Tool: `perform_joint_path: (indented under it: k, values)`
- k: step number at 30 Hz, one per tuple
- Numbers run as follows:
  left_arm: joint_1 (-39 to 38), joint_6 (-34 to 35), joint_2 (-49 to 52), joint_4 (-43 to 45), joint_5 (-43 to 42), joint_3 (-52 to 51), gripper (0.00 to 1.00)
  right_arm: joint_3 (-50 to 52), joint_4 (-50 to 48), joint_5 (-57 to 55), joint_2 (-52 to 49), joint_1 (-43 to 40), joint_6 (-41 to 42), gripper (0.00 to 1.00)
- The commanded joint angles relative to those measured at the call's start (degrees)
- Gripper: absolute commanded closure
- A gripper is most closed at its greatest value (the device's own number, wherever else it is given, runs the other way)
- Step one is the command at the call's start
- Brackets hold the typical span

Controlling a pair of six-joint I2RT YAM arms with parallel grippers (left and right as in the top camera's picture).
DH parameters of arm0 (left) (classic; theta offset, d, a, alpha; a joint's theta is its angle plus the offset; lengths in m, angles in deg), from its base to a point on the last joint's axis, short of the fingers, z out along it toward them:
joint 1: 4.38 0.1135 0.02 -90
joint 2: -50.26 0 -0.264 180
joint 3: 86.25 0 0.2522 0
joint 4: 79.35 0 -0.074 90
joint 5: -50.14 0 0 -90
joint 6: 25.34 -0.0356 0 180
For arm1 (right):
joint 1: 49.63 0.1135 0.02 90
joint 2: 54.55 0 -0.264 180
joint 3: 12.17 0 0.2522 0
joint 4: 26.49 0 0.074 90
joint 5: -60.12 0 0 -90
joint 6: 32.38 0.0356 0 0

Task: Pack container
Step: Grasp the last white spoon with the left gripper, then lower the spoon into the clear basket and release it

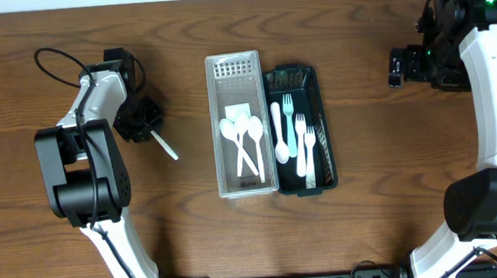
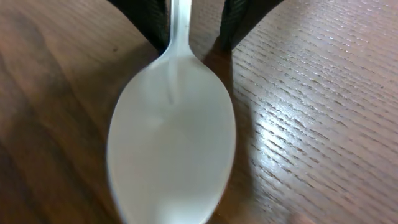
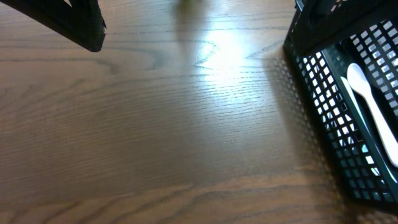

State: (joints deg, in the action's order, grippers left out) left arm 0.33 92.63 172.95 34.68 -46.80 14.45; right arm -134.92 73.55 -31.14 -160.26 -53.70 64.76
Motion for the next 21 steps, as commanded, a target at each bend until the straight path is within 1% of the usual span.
perform_joint_path:
  k: [1,2,3,9,14,16,18,21]
  values:
    - [-0.13,-0.96,2.99,-0.70,-0.35,-0.79,0.81,0.07,0.07,0.20,0.02,0.39,-0.59,0.01]
    - [-0.13,-1.57,2.84,-0.72,-0.35,-0.79,0.90,0.04,0.07,0.20,0.02,0.39,-0.59,0.01]
    - [-0.13,-2.25,2.62,-0.94,-0.24,-0.72,0.94,0.04,0.07,0.20,0.02,0.39,-0.59,0.01]
    - [-0.31,-3.04,-2.38,-4.00,3.21,0.22,0.94,0.04,-0.37,0.13,0.02,0.35,-1.03,0.01]
    - [-2.45,-4.39,-12.98,-5.27,3.74,0.42,0.94,0.04,-1.36,0.17,0.02,0.35,-1.03,0.01]
    - [-4.74,-5.14,-18.49,-5.86,3.72,0.42,0.94,0.04,-1.51,0.17,0.02,0.35,-1.03,0.01]
    - [-8.20,-7.32,-23.71,-6.05,3.74,0.42,0.94,0.04,-1.62,0.17,0.02,0.35,-1.03,0.01]
    - [-14.62,-9.31,-29.81,-5.86,3.76,0.42,0.94,0.04,-1.68,0.17,0.02,0.35,-1.03,0.01]
